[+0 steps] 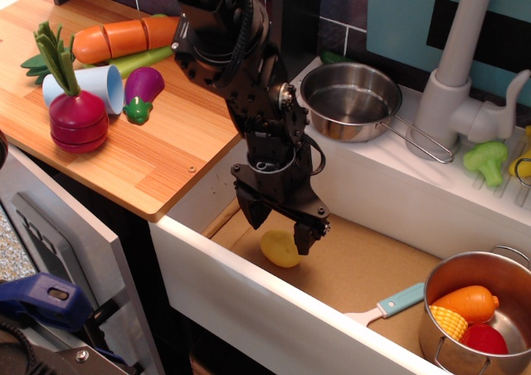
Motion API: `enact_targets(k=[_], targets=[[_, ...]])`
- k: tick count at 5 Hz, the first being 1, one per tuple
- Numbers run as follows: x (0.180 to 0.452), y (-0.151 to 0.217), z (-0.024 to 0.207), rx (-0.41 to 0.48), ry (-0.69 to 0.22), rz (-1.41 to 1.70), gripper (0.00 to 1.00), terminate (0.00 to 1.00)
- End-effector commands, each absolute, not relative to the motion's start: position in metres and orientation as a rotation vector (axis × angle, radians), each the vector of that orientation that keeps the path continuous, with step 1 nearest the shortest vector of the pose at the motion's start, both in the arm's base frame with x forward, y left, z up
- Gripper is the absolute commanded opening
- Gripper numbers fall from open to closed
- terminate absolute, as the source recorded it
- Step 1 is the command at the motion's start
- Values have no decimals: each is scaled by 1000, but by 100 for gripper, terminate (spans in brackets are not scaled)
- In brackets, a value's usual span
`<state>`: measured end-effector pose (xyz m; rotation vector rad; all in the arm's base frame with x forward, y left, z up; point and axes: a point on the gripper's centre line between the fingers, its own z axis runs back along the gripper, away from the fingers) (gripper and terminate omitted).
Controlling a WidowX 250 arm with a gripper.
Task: Put potato in pot or pan
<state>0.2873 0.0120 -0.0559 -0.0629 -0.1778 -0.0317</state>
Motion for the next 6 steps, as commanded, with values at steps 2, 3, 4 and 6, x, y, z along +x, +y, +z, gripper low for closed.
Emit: enact_targets(k=[2, 3, 4, 6], targets=[[285, 17, -75, -116, -228, -27, 100, 0], [289, 15, -85, -132, -254, -31, 100, 0], [295, 13, -87, -147, -244, -19, 0, 0], [295, 15, -40, -48, -191, -21, 0, 0]])
